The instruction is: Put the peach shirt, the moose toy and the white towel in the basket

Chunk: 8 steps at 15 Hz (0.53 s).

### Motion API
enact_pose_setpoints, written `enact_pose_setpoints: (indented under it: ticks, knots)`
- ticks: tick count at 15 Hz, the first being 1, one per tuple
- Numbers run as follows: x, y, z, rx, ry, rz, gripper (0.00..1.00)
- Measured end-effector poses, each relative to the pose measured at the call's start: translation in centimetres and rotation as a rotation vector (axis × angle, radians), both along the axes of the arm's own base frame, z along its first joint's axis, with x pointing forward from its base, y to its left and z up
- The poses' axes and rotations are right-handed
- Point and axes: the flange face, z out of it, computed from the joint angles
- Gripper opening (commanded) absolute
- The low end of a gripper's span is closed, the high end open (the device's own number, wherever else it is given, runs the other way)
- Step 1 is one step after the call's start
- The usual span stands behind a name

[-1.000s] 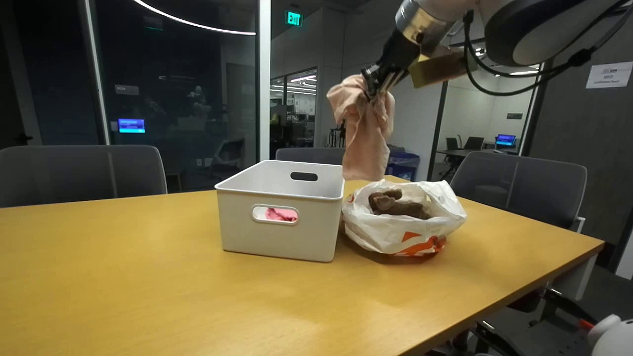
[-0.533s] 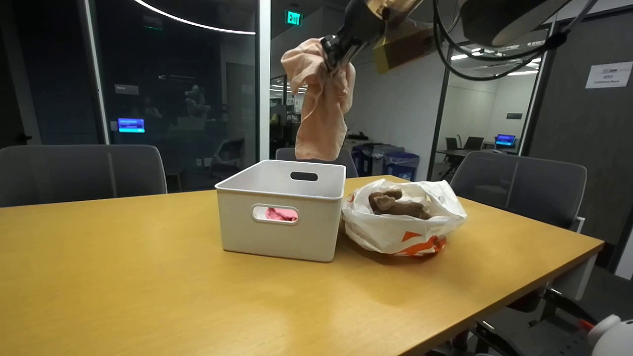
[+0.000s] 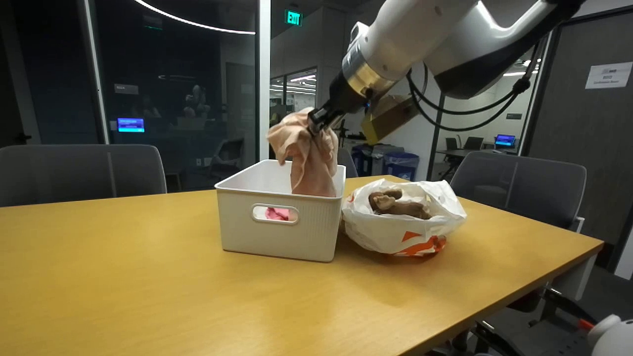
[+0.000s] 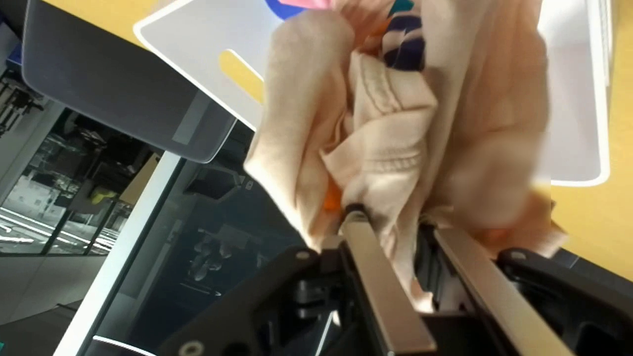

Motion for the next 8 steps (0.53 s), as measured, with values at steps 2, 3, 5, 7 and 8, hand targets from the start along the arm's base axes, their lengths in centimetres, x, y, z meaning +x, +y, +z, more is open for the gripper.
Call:
enact_pose_setpoints:
  ticks: [2,3,5,7,8]
  knots:
    - [0.9,-0.2,-1.4,-0.004,0.032,0.013,0.74]
    - [1.3,-0.3,-1.9,-0.001,0.044,0.014,0.81]
    - [2.2,-0.7,-2.7,0.000,0.060,0.000,0.96]
    - [3.2,-1.8,-3.3,-0.006,0.071,-0.040,1.00]
    - [3.7,-2.8,-3.6,-0.014,0.083,-0.079,1.00]
